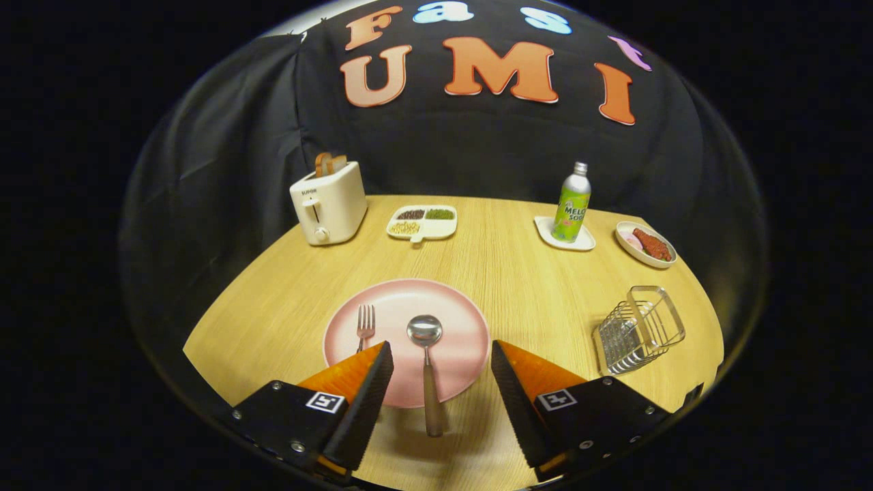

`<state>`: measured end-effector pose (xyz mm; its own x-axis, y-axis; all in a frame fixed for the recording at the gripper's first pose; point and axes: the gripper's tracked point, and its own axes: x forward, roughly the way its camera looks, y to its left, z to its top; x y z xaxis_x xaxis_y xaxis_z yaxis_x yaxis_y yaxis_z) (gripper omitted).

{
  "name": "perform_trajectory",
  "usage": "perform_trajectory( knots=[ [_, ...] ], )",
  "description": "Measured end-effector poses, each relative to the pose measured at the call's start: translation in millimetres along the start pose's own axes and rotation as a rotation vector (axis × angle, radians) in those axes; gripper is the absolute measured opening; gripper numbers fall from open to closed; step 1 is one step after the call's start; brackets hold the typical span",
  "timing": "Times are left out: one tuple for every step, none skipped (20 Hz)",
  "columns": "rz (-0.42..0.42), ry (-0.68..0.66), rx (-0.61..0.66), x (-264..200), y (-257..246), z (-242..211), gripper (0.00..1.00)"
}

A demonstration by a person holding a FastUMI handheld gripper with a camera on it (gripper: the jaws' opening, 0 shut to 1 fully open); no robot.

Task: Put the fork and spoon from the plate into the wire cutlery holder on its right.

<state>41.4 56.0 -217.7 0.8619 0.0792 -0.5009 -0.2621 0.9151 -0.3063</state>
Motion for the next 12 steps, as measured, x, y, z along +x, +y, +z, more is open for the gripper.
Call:
perform_trajectory(
  knots=[
    [0.005, 0.02, -0.024, 5.6, 2.8, -4.5, 0.83],
    [0.001, 0.037, -0.054, 10.7, 2.2, -7.6, 0.76],
    [-0.001, 0.054, -0.085, 18.4, 3.8, -12.8, 0.73],
    [0.001, 0.075, -0.11, 24.1, 5.8, -17.2, 0.65],
    [0.003, 0.094, -0.131, 28.3, 6.6, -21.2, 0.61],
    [0.004, 0.11, -0.151, 33.3, 8.2, -25.0, 0.53],
    [0.004, 0.124, -0.165, 38.5, 9.4, -27.6, 0.5],
    [0.001, 0.134, -0.172, 41.9, 9.0, -28.9, 0.44],
    [-0.003, 0.144, -0.173, 43.7, 8.2, -31.6, 0.41],
    [-0.001, 0.153, -0.169, 45.9, 9.0, -32.9, 0.36],
    [0.002, 0.165, -0.161, 48.8, 10.6, -35.3, 0.32],
    [0.004, 0.177, -0.158, 51.1, 11.9, -39.3, 0.25]
  ],
)
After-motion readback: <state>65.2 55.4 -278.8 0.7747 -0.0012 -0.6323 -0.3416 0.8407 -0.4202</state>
